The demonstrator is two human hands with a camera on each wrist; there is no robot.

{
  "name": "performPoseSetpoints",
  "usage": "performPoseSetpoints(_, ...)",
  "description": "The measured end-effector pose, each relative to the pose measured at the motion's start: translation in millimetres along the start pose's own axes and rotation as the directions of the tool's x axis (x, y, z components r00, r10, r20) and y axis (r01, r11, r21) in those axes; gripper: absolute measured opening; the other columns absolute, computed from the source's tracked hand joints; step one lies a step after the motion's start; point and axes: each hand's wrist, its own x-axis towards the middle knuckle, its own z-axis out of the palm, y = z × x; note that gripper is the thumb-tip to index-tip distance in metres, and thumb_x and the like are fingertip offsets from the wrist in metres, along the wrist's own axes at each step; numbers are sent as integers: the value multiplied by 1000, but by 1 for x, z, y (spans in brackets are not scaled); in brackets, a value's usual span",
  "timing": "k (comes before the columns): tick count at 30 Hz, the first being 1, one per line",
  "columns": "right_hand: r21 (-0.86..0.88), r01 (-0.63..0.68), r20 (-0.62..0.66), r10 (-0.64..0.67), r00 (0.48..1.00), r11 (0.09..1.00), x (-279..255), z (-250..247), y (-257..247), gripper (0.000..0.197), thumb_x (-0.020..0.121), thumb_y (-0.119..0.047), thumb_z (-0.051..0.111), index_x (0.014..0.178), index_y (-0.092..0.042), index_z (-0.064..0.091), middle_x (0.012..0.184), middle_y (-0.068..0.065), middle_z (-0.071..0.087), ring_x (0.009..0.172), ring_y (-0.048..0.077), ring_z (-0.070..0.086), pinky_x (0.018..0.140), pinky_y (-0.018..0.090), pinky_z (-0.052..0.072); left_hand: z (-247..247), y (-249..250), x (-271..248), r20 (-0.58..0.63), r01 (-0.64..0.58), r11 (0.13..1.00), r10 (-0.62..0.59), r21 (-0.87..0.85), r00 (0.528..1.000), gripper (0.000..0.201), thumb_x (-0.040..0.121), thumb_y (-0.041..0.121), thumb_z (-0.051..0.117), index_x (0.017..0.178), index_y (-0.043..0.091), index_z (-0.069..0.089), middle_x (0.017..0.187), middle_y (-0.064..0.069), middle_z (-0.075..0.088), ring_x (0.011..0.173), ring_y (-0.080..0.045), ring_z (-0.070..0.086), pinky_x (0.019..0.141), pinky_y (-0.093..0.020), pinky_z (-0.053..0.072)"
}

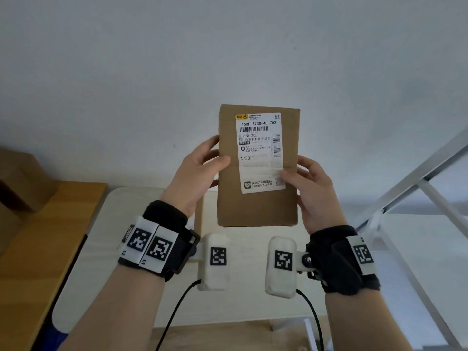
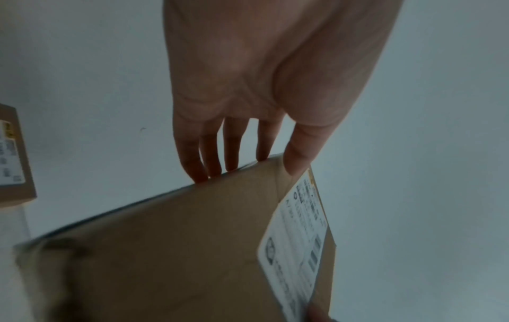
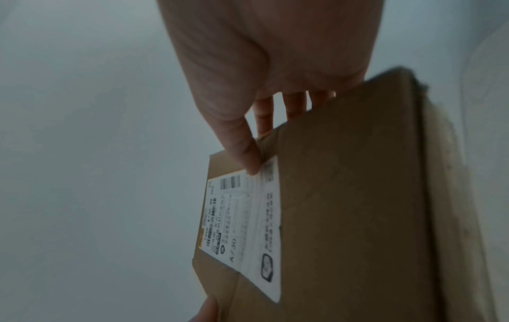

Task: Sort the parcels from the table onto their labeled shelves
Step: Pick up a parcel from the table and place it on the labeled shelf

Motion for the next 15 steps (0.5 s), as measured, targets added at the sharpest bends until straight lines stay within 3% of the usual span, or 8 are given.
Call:
performPoseSetpoints(4, -43, -36, -92, 32, 995, 998, -8, -13, 9, 35, 83, -6, 67, 113, -23, 62, 113, 4, 71, 88, 16, 68, 72, 29, 54, 11, -15, 5, 67, 29, 999, -31, 30, 997, 48, 95, 17, 53, 139, 37, 48, 119, 5, 70, 108, -9, 66, 90, -30, 52)
performPoseSetpoints(9, -29, -55, -191, 49, 980, 998, -22, -38, 20, 40, 82, -1, 65, 118, -17, 61, 111, 8, 71, 91, 20, 68, 86, 36, 55, 34, -35, 8, 156, 47, 999, -51, 25, 986, 50, 95, 19, 54, 140, 38, 46, 112, 10, 72, 101, -3, 66, 85, -25, 51)
performPoseSetpoints(12, -19, -56, -246, 49, 968, 998, -37, -57, 24, 39, 82, -1, 66, 117, -17, 62, 111, 9, 71, 90, 19, 68, 84, 35, 56, 52, -43, 0, 200, 43, 998, -50, 37, 979, 51, 94, 19, 55, 140, 39, 46, 111, 12, 72, 96, 0, 68, 84, -24, 51)
performPoseSetpoints(15, 10, -44, -296, 45, 954, 999, -52, -76, 22, 40, 82, -1, 66, 120, -14, 62, 112, 10, 72, 88, 20, 68, 81, 34, 56, 72, -41, -12, 252, 29, 998, -40, 48, 967, 55, 94, 18, 56, 144, 36, 43, 118, 6, 70, 104, -5, 67, 82, -22, 50)
